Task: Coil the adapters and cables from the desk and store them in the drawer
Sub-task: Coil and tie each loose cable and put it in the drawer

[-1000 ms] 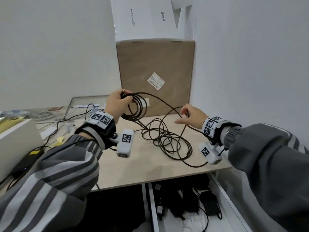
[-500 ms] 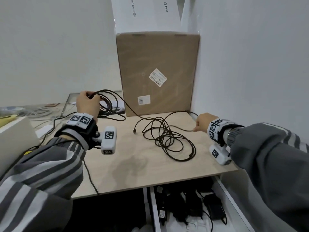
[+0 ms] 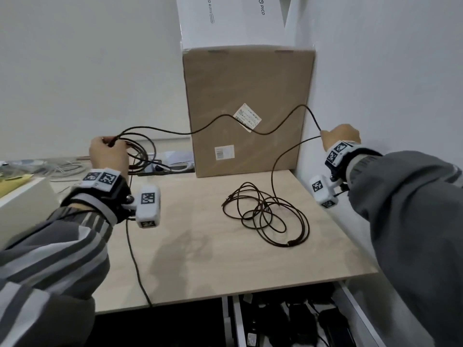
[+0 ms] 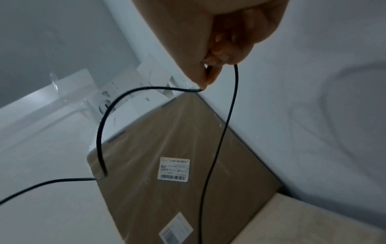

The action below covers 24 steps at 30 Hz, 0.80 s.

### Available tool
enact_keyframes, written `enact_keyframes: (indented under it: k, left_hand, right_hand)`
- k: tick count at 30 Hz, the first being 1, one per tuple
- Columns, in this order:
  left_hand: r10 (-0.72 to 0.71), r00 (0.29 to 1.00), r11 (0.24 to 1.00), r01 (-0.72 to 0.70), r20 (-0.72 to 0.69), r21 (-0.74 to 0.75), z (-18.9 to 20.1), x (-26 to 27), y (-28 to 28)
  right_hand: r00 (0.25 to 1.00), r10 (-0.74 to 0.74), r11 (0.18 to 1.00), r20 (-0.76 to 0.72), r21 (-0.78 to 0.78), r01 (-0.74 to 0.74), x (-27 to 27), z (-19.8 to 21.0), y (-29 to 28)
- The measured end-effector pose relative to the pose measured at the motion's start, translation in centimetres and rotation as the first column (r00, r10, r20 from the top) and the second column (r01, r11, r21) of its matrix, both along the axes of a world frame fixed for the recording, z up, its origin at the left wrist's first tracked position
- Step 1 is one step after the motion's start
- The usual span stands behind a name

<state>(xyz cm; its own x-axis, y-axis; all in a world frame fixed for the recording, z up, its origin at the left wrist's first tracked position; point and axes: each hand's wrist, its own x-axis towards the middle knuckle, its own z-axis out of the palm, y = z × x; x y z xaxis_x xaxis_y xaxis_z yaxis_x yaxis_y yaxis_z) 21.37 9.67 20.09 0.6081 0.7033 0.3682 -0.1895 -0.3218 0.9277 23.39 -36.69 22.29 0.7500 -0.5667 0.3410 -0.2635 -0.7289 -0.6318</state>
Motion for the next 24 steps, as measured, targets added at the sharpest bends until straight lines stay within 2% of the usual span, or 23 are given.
enact_keyframes:
  k: [2, 3, 4, 6, 8, 9, 10, 11, 13, 14, 17, 20, 22, 24]
  left_hand:
    - [-0.1, 0.995, 0.995, 0.1, -0.02, 0.0, -0.9, 0.2, -2.0]
    - [-0.151, 0.987, 0.988, 0.152, -0.044, 0.008, -1.3, 0.1, -3.2]
    - [-0.208, 0.976, 0.977, 0.21, -0.067, 0.024, -1.7, -0.1, -4.4]
    - [-0.308, 0.945, 0.944, 0.318, -0.114, 0.089, -2.6, -0.5, -6.5]
    - [-0.37, 0.918, 0.907, 0.39, -0.139, 0.158, -3.0, -1.3, -8.2]
    - [-0.403, 0.904, 0.888, 0.424, -0.144, 0.176, -3.1, -1.7, -8.9]
    - [-0.44, 0.887, 0.871, 0.46, -0.142, 0.175, -3.2, -2.0, -9.4]
    - [-0.476, 0.868, 0.854, 0.494, -0.14, 0.162, -3.3, -2.2, -9.8]
    - [-0.534, 0.835, 0.82, 0.55, -0.134, 0.161, -3.0, -2.9, -10.3]
    - [-0.558, 0.82, 0.803, 0.573, -0.131, 0.163, -2.7, -3.3, -10.6]
    - [-0.611, 0.778, 0.754, 0.628, -0.145, 0.19, -1.9, -4.5, -11.2]
    - [-0.708, 0.702, 0.688, 0.711, -0.078, 0.145, -1.3, -5.9, -12.1]
    - [-0.75, 0.661, 0.659, 0.748, -0.005, 0.072, -0.9, -6.7, -12.5]
    - [-0.771, 0.634, 0.635, 0.773, 0.063, -0.005, -0.6, -7.3, -12.8]
  right_hand:
    - [0.996, 0.071, 0.997, -0.057, 0.007, -0.071, -0.1, -0.6, 1.2]
    - [0.977, 0.153, 0.988, -0.149, 0.008, -0.153, 0.0, -1.3, 1.6]
    - [0.932, 0.253, 0.967, -0.259, 0.031, -0.253, 0.0, -2.1, 2.0]
    - [0.797, 0.404, 0.911, -0.449, 0.123, -0.393, -0.6, -3.6, 3.3]
    - [0.723, 0.388, 0.902, -0.571, 0.075, -0.424, -1.3, -4.6, 4.8]
    - [0.713, 0.34, 0.896, -0.613, -0.018, -0.443, -1.7, -4.8, 5.7]
    - [0.732, 0.293, 0.879, -0.615, -0.129, -0.46, -2.0, -4.9, 6.3]
    - [0.773, 0.307, 0.854, -0.555, -0.199, -0.481, -2.4, -4.9, 6.9]
    - [0.811, 0.463, 0.82, -0.357, -0.176, -0.545, -3.4, -4.7, 8.1]
    - [0.79, 0.561, 0.784, -0.248, -0.147, -0.603, -4.2, -4.4, 8.8]
    - [0.63, 0.771, 0.624, -0.094, -0.083, -0.777, -6.9, -3.2, 11.3]
    - [0.492, 0.855, 0.496, -0.165, -0.017, -0.868, -8.5, -2.9, 12.7]
    - [0.404, 0.896, 0.429, -0.185, 0.123, -0.895, -9.2, -3.2, 13.1]
    - [0.358, 0.925, 0.379, -0.126, 0.286, -0.88, -9.9, -3.9, 13.3]
